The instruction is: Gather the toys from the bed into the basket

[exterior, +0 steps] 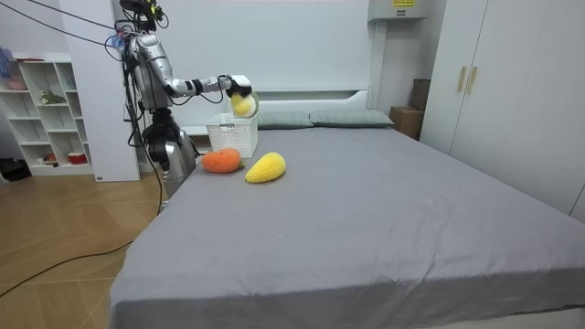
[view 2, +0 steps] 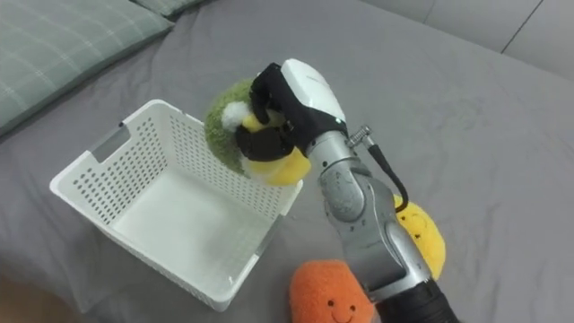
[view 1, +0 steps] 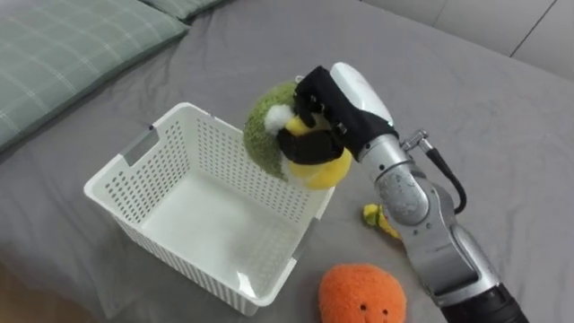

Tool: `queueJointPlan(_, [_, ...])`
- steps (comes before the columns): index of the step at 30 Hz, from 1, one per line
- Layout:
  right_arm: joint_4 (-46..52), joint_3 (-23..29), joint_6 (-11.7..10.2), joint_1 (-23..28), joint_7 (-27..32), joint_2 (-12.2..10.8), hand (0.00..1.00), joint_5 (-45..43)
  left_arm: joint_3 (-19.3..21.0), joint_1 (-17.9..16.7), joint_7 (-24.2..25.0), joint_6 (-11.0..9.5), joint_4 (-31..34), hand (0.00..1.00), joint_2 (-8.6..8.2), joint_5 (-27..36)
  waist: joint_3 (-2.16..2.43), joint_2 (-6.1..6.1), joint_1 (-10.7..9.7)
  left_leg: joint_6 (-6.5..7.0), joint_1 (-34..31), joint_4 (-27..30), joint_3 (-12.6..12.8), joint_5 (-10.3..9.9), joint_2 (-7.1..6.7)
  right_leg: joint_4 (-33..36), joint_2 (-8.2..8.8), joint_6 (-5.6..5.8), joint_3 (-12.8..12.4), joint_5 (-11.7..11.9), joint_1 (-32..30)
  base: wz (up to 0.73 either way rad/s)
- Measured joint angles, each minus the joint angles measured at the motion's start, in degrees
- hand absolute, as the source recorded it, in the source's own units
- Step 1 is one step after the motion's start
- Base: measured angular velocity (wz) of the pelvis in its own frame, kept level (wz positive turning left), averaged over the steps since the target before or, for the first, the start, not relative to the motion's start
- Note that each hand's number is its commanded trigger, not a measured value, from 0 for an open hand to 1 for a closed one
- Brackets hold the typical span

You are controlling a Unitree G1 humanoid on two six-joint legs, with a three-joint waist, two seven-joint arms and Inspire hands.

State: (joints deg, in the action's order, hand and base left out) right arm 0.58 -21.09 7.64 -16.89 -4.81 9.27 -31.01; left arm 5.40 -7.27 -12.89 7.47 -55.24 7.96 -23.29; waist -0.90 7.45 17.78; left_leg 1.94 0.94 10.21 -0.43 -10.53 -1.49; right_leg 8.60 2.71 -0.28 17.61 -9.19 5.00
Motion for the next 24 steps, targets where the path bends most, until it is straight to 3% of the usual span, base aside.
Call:
queueJointPlan(2, [0.0, -1.3, 0.0, 0.0, -0.3, -0.2, 1.0, -1.3, 0.0, 0.0, 0.0, 0.1, -0.1, 0.0, 0.04, 0.0, 0.0, -0.01, 0.5, 0.01, -0.4, 0.1, -0.4, 0.1, -0.11, -0.1, 0.06, 0.0, 0.7, 0.0, -0.2, 0.09])
queueJointPlan(4, [-0.1, -2.6, 0.1, 0.0, -0.3, -0.1, 0.63, -1.3, -0.1, 0.1, 0.0, 0.4, -0.1, 0.0, -0.01, 0.0, -0.04, -0.06, 1.3, 0.01, -0.5, 0.1, -0.4, 0.1, -0.12, -0.1, 0.08, 0.01, 0.8, 0.0, -0.3, 0.05])
queueJointPlan(5, [-0.2, -3.2, 0.1, 0.0, -0.3, -0.2, 0.59, -1.3, -0.1, 0.3, 0.0, 0.7, -0.1, 0.0, -0.07, 0.0, -0.05, -0.07, 1.5, 0.01, -0.6, 0.2, -0.6, 0.1, -0.15, -0.1, 0.11, 0.01, 1.1, 0.0, -0.3, 0.07])
queueJointPlan(6, [-0.2, -3.4, 0.1, -0.1, -0.3, -0.3, 0.37, -1.3, -0.1, 0.4, 0.0, 0.7, -0.1, 0.0, -0.11, 0.0, -0.06, -0.09, 1.6, 0.01, -0.7, 0.3, -0.7, 0.1, -0.17, -0.1, 0.13, 0.01, 1.2, 0.0, -0.3, 0.09])
queueJointPlan(7, [-0.3, -4.0, 0.1, -0.1, -0.3, -0.4, 0.02, -1.3, -0.1, 0.4, 0.0, 0.8, -0.1, 0.0, -0.15, 0.0, -0.09, -0.14, 1.8, 0.01, -0.8, 0.4, -0.9, 0.1, -0.2, -0.1, 0.14, 0.01, 1.3, 0.0, -0.2, 0.07])
queueJointPlan(14, [-0.3, -5.0, 0.1, -0.1, -0.4, -0.5, 0.0, -1.3, -0.2, 1.0, 0.1, 0.8, 0.0, 0.0, -0.14, 0.0, -0.2, -0.34, 2.9, -0.01, -1.6, 1.1, -1.4, 0.1, -0.29, 0.1, 0.21, 0.01, 1.9, 0.0, -0.6, 0.04])
queueJointPlan(24, [-2.4, -6.5, 0.7, 0.0, -0.4, -0.3, 0.0, -1.3, -1.2, 1.7, 0.1, 0.8, 0.2, 0.0, -0.2, 0.0, -0.08, -0.18, 2.9, 0.03, -2.3, 1.1, -1.4, 0.2, -0.31, 0.0, 0.25, 0.03, 2.1, 0.0, -1.3, 0.0])
